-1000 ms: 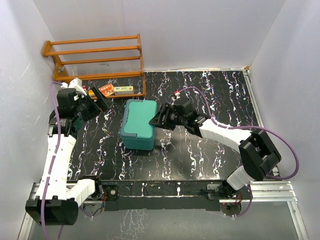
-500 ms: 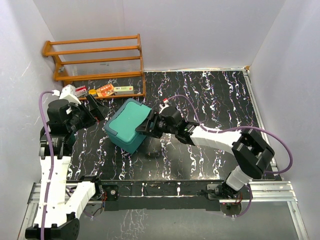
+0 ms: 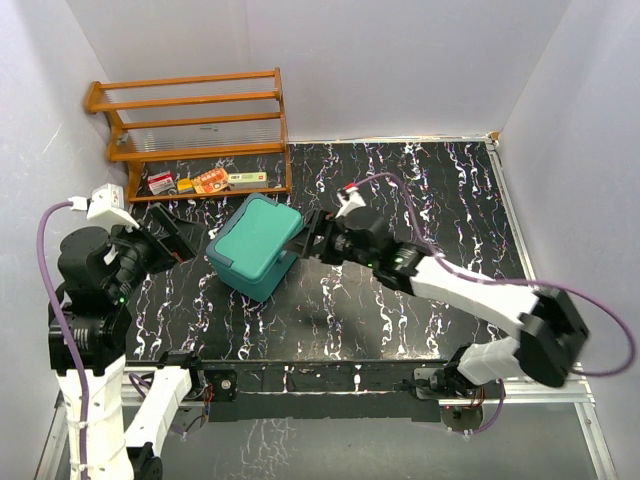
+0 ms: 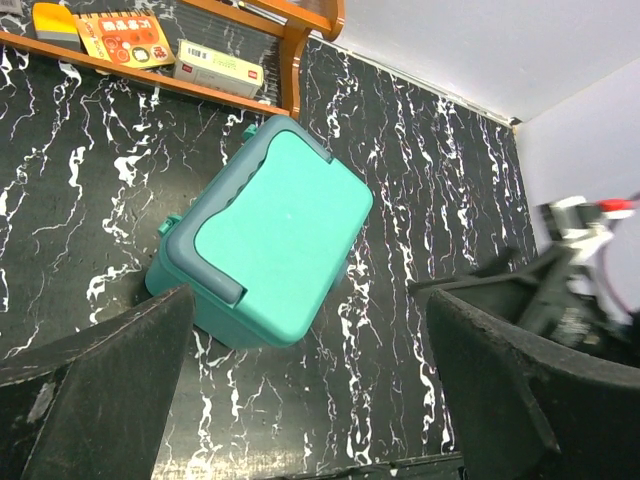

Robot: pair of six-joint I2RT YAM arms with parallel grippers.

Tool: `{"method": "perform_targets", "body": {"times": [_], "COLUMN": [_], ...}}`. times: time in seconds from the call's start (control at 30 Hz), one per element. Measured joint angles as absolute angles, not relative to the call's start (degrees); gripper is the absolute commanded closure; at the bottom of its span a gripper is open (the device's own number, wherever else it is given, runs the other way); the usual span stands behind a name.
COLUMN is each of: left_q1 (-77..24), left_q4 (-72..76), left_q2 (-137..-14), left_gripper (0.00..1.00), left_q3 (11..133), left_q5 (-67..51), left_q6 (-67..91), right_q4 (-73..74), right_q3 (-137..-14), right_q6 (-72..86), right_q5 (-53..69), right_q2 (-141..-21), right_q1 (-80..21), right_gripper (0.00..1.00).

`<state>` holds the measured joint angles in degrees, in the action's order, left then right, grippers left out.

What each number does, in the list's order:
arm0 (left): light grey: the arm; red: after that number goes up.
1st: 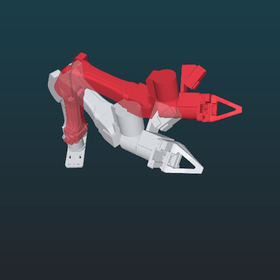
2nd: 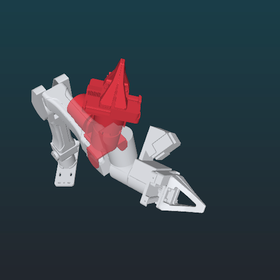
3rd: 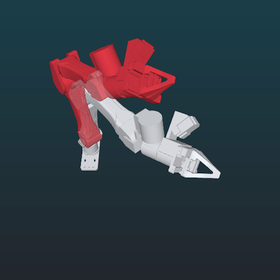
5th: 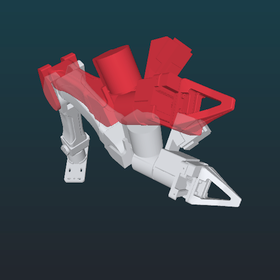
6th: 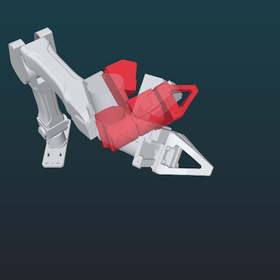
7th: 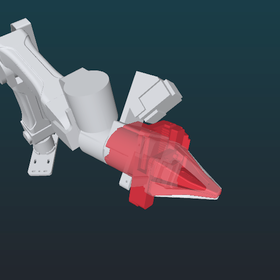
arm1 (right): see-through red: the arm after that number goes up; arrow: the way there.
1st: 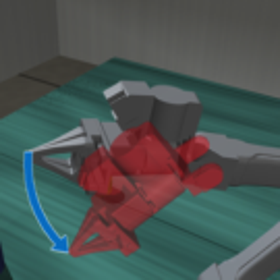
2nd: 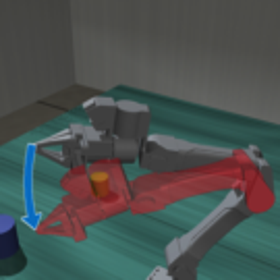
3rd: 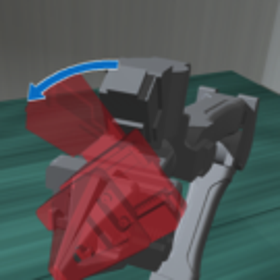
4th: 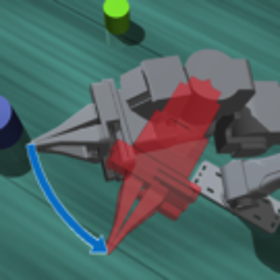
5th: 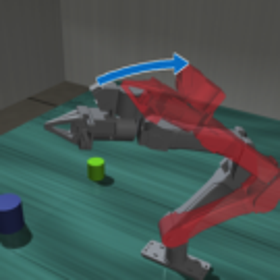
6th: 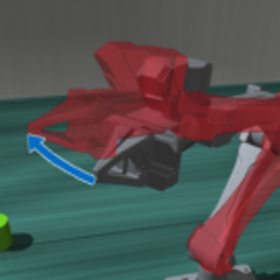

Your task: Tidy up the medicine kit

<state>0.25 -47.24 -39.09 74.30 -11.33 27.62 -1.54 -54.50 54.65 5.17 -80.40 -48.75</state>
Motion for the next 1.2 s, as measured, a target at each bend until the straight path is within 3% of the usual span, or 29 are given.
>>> {"method": "perform_targets", "body": {"times": [0.2,0.4,0.83,1.2], "left_q1": [-0.4,-2.0,-3.6,-3.9], "left_q4": [-49.3,-50.4,-52.9,-53.1], "left_q2": [-35.8,-32.2,-30.2,-26.5], "left_gripper": [0.01,0.01,0.01,0.01], "left_q3": [74.8,75.4,77.5,75.0], "left_q5": [-11.0,-8.6,-2.5,-2.3], "left_q6": [26.0,23.6,19.4,18.5], "right_q4": [11.1,26.1,47.0,49.7], "right_q3": [-54.4,-56.1,-69.2,-70.1], "right_q6": [43.8,34.2,25.0,23.8], "right_q5": [-4.6,-17.0,-39.6,-42.2], "right_q2": [-59.4,-46.0,-35.5,-32.6], "right_q1": [-48.8,-48.8,-48.8,-48.8], "right_gripper": [0.03,0.02,0.02,0.02]}}
